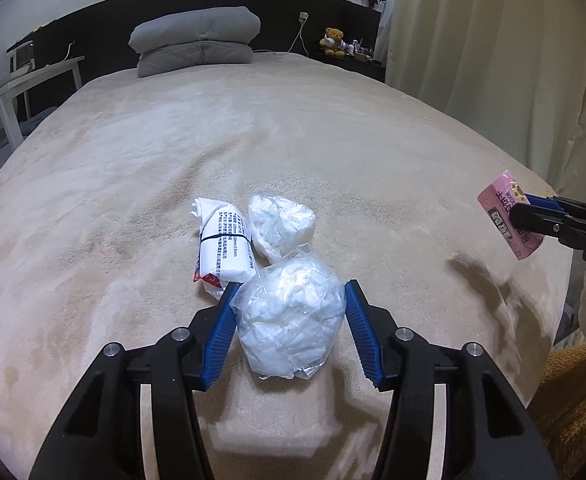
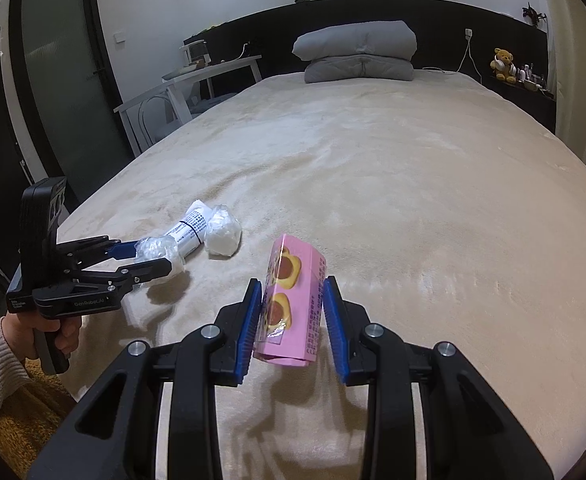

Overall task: Collect trash
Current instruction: 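Carry the white plastic bag and pink snack box down to the clear bag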

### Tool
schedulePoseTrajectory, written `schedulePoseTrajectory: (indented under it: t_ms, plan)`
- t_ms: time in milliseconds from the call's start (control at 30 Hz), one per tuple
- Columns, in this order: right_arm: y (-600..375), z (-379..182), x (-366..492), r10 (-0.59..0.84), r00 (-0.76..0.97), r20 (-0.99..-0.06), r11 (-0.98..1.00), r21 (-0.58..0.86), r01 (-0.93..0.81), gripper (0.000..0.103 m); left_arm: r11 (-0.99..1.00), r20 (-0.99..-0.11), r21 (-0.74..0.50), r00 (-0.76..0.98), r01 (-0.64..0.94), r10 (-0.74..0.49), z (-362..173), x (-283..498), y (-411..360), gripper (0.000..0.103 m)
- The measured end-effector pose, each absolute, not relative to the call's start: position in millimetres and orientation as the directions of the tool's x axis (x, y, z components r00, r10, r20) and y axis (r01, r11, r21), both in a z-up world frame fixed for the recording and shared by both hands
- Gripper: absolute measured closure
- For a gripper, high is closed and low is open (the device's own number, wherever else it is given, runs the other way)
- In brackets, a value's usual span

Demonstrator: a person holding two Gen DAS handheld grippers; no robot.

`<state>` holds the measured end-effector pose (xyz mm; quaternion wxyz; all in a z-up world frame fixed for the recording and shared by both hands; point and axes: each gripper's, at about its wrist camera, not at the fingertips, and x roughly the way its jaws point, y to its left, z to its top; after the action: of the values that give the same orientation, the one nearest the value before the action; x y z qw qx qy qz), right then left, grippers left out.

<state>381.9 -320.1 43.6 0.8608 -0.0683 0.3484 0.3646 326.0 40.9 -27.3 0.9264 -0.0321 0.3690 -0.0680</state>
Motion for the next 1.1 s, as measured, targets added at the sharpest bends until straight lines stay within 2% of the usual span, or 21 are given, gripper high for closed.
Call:
schedulePoseTrajectory:
  t_ms: [600, 1100]
  plan:
    - [-308, 66, 313, 0.652, 0.475, -0.591, 0.693, 0.21, -0.689, 0.07, 0.976, -0.515, -0.204, 0.839, 0.08, -0.176, 31, 232, 42, 0.051]
    - [-319, 49, 222, 0.693, 0.427, -0.581, 0.656, 0.263, -0.708, 0.07, 0.958, -0.435, -0.268, 0.874, 0.104, -0.217, 34, 134, 18, 0.051]
